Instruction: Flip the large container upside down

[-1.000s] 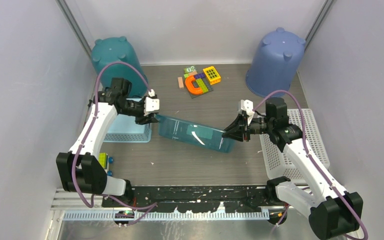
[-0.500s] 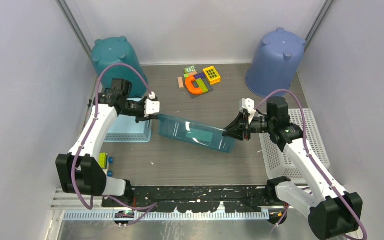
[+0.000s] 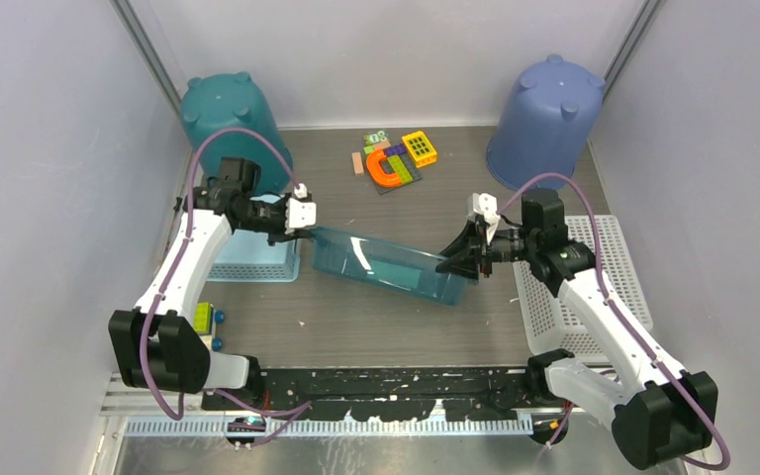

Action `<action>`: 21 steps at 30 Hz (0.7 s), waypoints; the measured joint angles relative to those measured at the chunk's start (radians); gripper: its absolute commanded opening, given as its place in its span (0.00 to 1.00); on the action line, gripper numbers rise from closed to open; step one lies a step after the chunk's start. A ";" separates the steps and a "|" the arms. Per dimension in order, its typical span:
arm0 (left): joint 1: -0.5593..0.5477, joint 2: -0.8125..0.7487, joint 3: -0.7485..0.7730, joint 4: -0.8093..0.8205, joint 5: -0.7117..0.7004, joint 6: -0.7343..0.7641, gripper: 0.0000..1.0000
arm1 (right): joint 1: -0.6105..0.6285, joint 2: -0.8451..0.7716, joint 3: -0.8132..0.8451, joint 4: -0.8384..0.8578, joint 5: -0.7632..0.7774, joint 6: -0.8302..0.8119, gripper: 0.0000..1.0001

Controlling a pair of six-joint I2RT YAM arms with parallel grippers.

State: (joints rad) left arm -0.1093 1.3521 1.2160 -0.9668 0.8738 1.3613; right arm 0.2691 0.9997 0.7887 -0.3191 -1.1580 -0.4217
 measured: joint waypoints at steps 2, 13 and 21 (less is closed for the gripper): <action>-0.005 0.000 -0.003 -0.005 0.005 -0.011 0.15 | 0.016 0.005 0.011 -0.002 0.015 0.006 0.41; -0.021 -0.014 -0.023 0.002 0.017 -0.033 0.14 | 0.092 0.040 0.079 -0.003 0.121 0.041 0.36; -0.022 -0.023 -0.029 0.009 0.017 -0.049 0.14 | 0.112 0.059 0.093 -0.003 0.185 0.063 0.26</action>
State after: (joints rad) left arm -0.1314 1.3296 1.1873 -0.9577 0.8909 1.3121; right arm 0.3813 1.0584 0.8822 -0.3225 -0.9726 -0.3588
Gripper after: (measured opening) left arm 0.210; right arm 0.301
